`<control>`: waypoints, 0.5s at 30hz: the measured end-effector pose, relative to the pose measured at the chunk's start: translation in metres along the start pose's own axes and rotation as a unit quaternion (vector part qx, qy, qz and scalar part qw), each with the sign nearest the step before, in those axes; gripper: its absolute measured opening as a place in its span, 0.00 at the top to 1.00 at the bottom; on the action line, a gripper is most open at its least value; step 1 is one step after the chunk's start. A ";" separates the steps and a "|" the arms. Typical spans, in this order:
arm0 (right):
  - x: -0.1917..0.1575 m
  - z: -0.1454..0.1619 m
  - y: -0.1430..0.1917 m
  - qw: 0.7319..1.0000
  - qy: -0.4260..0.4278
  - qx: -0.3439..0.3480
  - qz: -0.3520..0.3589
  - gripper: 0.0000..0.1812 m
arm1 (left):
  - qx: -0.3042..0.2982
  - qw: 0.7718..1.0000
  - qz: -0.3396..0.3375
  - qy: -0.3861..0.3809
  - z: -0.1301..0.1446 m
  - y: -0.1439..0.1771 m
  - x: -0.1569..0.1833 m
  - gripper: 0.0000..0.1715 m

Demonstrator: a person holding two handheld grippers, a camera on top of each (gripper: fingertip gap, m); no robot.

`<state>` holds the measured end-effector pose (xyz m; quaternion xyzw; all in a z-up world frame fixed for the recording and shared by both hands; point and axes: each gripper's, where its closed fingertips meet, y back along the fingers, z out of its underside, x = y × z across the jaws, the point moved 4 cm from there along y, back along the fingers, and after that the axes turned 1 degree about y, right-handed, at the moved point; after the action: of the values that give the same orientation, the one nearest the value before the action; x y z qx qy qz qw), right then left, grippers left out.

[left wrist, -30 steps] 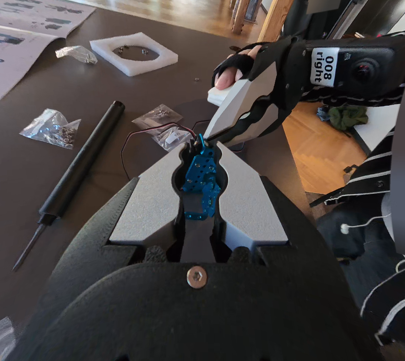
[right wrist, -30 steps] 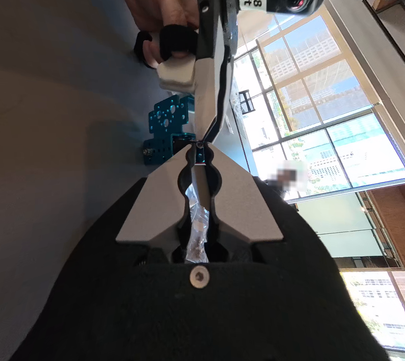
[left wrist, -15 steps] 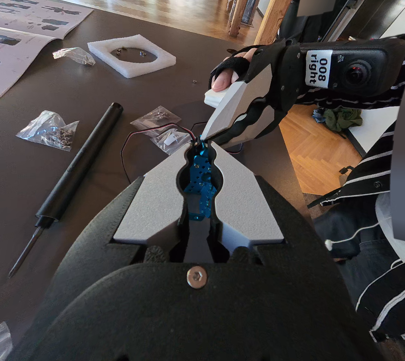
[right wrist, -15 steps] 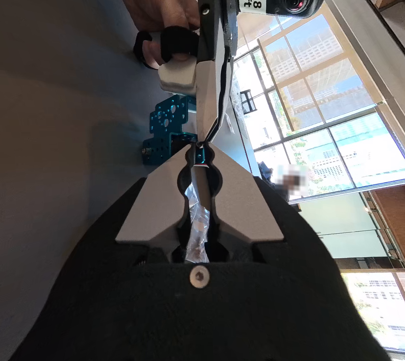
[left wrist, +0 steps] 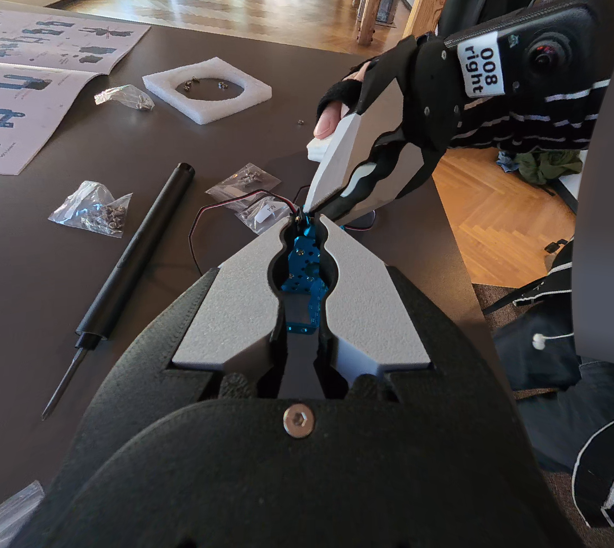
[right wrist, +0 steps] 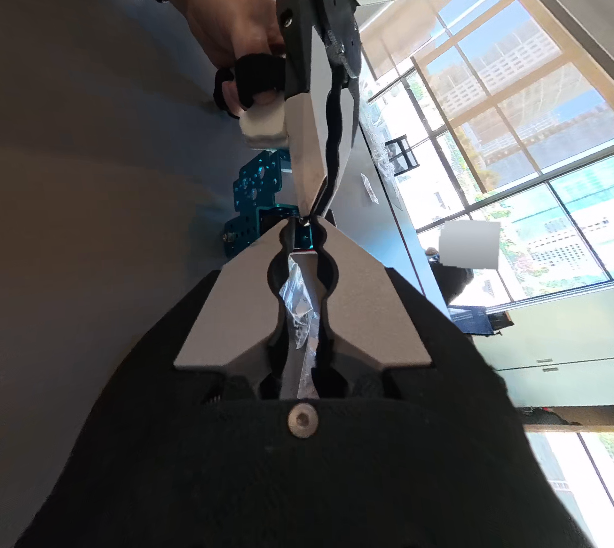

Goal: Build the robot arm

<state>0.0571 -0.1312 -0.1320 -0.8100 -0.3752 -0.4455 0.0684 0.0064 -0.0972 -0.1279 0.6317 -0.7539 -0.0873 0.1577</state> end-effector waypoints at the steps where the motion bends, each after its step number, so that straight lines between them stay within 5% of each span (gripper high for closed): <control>1: 0.000 0.000 0.000 1.000 -0.003 0.002 -0.003 0.95 | 0.000 1.000 0.000 0.000 0.000 0.000 0.000 0.95; 9: 0.009 0.002 0.010 0.991 -0.116 0.040 -0.060 0.94 | 0.001 1.000 -0.001 -0.001 0.000 0.000 0.000 0.95; 15: 0.021 0.010 0.006 0.915 -0.335 0.018 -0.222 0.84 | 0.001 1.000 -0.003 -0.002 0.000 0.000 -0.001 0.95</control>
<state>0.0746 -0.1194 -0.1200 -0.8060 -0.5547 -0.1450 -0.1473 0.0070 -0.0966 -0.1278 0.6343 -0.7522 -0.0881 0.1552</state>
